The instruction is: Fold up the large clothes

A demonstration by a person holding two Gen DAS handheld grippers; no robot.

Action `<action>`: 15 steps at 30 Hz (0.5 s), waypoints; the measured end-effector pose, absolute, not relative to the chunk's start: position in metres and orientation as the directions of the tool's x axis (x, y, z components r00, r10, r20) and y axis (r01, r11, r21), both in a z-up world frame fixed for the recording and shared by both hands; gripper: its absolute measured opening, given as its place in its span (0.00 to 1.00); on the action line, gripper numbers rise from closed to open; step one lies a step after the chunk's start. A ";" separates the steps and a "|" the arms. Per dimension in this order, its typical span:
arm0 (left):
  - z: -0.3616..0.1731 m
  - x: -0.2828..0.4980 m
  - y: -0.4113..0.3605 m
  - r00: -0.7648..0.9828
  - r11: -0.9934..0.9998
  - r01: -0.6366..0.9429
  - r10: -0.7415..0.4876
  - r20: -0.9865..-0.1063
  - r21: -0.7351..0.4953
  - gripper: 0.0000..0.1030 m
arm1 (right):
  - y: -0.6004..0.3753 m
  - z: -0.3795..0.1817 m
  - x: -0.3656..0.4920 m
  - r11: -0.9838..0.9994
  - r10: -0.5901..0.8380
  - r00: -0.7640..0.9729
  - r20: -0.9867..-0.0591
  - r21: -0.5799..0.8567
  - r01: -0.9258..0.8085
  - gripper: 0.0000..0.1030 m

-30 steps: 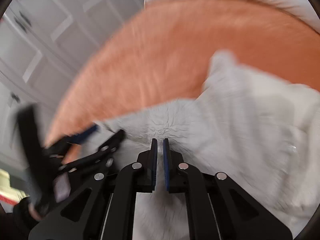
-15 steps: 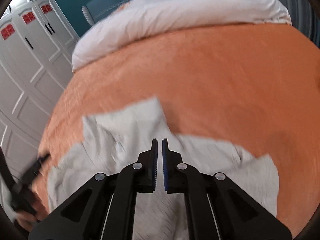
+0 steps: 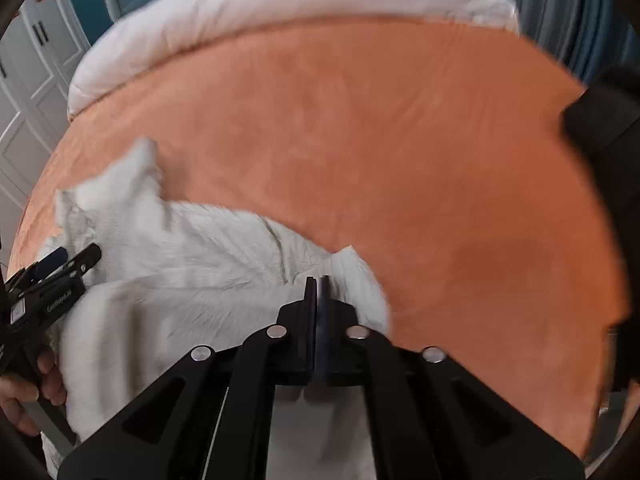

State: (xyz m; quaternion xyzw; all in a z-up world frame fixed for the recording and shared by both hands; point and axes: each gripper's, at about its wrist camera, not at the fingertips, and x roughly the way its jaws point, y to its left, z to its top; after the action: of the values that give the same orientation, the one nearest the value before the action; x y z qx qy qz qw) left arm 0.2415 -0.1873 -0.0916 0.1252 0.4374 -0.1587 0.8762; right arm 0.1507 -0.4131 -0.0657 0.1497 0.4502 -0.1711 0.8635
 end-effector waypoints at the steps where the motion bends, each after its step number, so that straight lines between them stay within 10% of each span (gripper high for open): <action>1: -0.080 0.228 -0.178 0.570 0.916 0.397 -0.201 -0.797 0.052 0.71 | -0.406 -0.055 0.143 0.904 -0.134 0.566 -0.813 0.134 0.406 0.05; 3: -0.065 0.203 -0.158 0.575 0.915 0.402 -0.232 -0.785 0.023 0.72 | -0.383 -0.034 0.127 0.910 0.021 0.633 -0.774 0.277 0.308 0.12; 5: -0.057 0.188 -0.142 0.584 0.923 0.385 -0.228 -0.779 0.019 0.72 | -0.357 -0.027 0.119 0.896 0.166 0.656 -0.736 0.390 0.211 0.58; 7: -0.052 0.167 -0.118 0.601 0.937 0.348 -0.202 -0.774 0.026 0.72 | -0.335 -0.034 0.123 0.882 0.246 0.653 -0.716 0.445 0.156 0.69; 9: -0.052 0.152 -0.095 0.611 0.949 0.311 -0.165 -0.774 0.043 0.73 | -0.310 -0.057 0.134 0.904 0.235 0.580 -0.780 0.395 0.165 0.60; 12: -0.058 0.142 -0.057 0.588 0.965 0.258 -0.121 -0.800 0.044 0.74 | -0.294 -0.079 0.126 0.920 0.203 0.520 -0.830 0.344 0.189 0.08; 15: -0.061 0.127 -0.018 0.590 0.979 0.198 -0.073 -0.804 0.056 0.73 | -0.296 -0.046 0.090 0.908 0.219 0.613 -0.759 0.388 0.157 0.03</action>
State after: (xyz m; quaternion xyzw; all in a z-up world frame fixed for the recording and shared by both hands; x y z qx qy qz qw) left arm 0.1266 -0.0177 -0.0608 0.0700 0.4462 -0.0764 0.8889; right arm 0.0896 -0.2960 -0.0464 0.2137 0.4395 0.0176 0.8723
